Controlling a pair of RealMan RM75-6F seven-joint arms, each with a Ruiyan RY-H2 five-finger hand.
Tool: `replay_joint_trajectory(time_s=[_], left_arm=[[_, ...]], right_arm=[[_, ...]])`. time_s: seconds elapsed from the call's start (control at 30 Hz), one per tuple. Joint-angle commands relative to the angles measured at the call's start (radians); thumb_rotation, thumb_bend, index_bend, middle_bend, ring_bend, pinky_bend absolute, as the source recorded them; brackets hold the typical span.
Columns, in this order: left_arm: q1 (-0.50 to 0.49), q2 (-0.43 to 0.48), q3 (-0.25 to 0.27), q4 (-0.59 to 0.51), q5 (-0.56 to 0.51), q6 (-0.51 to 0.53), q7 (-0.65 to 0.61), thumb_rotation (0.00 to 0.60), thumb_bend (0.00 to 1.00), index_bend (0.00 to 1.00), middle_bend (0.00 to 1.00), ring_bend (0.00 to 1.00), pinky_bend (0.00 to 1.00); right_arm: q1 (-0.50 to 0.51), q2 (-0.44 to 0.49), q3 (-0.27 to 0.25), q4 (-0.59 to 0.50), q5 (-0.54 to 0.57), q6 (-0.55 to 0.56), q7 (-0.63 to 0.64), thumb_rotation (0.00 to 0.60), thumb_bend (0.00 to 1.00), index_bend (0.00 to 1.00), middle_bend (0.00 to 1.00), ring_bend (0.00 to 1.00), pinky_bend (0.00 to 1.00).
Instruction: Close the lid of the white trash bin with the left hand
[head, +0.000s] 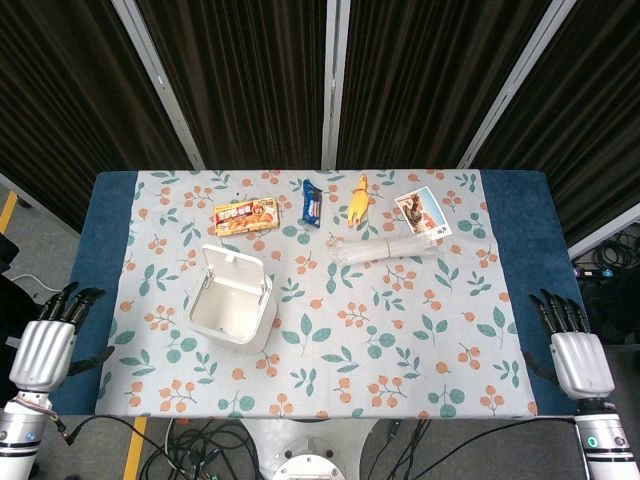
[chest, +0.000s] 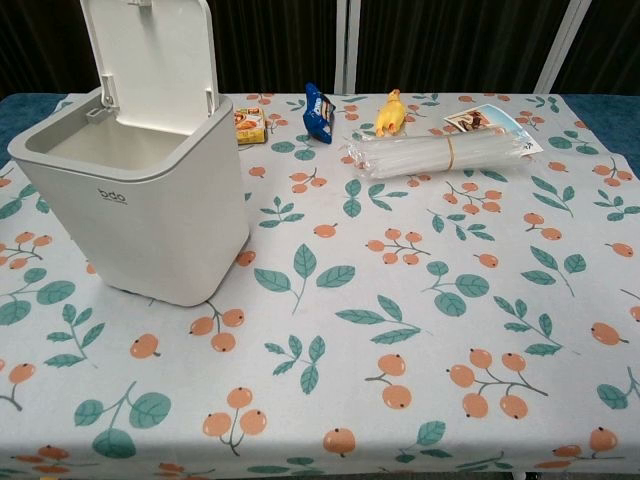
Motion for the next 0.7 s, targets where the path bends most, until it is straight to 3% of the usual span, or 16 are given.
replay_joint_trajectory(time_s=[0.03, 0.37, 0.7], left_arm=[[0.000, 0.003, 0.000, -0.002, 0.000, 0.001, 0.000, 0.579, 0.14, 0.18, 0.17, 0.07, 0.18], [-0.015, 0.028, -0.020, -0.013, 0.004, 0.002, -0.025, 0.578, 0.14, 0.18, 0.17, 0.07, 0.18], [-0.156, 0.178, -0.119, -0.185, 0.045, -0.084, -0.160, 0.578, 0.14, 0.19, 0.17, 0.07, 0.18]], right_arm=[[0.000, 0.001, 0.000, -0.004, -0.002, 0.001, -0.002, 0.600, 0.18, 0.00, 0.00, 0.00, 0.00], [0.002, 0.004, 0.002, -0.014, -0.002, 0.002, -0.012, 0.600, 0.18, 0.00, 0.00, 0.00, 0.00], [0.000, 0.005, 0.001, -0.007, 0.003, 0.000, -0.015, 0.600, 0.18, 0.00, 0.00, 0.00, 0.00]])
